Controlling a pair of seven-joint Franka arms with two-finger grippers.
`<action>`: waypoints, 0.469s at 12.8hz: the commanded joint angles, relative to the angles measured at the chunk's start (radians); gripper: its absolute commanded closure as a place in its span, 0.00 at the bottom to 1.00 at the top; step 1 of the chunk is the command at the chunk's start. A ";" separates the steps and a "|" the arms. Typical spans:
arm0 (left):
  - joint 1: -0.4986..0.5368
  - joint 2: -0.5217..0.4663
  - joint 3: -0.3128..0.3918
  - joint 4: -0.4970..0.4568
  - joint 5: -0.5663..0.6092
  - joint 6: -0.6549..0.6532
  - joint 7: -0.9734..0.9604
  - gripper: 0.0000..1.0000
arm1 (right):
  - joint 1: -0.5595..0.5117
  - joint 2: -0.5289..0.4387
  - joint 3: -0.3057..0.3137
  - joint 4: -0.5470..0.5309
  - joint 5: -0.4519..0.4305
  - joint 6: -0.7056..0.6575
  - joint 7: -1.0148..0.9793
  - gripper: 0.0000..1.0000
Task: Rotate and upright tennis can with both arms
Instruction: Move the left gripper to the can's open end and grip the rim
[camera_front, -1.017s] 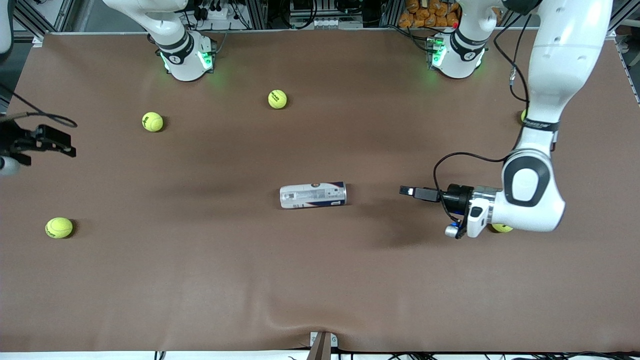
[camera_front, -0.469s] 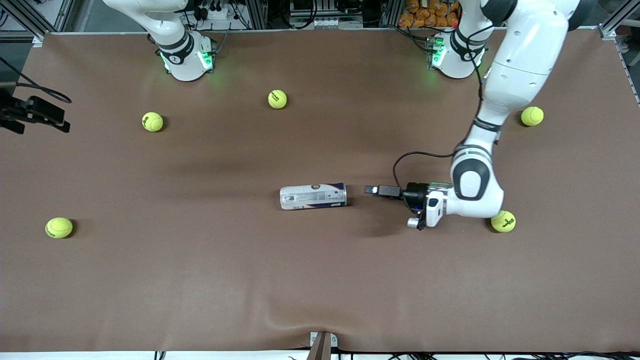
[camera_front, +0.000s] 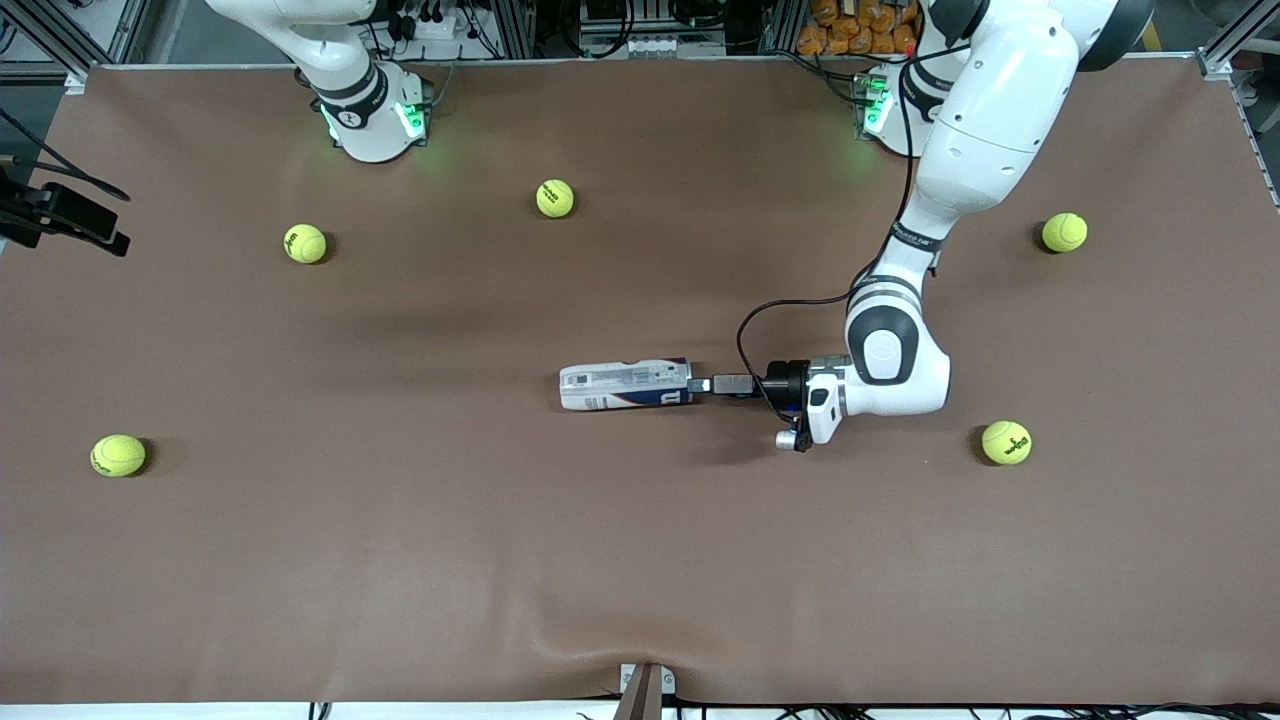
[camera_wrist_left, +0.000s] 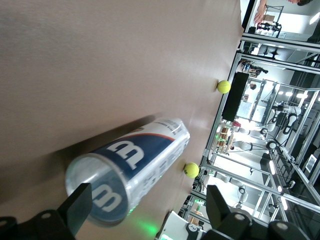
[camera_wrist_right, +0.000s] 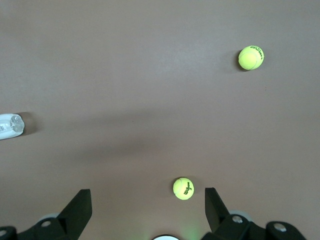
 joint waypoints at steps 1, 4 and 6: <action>-0.001 -0.004 0.001 -0.034 -0.029 0.022 0.069 0.00 | -0.013 -0.023 0.012 -0.002 0.019 -0.016 0.009 0.00; -0.039 0.009 0.001 -0.023 -0.098 0.067 0.076 0.00 | 0.018 -0.046 -0.017 -0.002 0.017 -0.034 -0.029 0.00; -0.063 0.020 0.001 0.003 -0.144 0.099 0.078 0.00 | 0.093 -0.054 -0.089 -0.002 0.017 -0.037 -0.029 0.00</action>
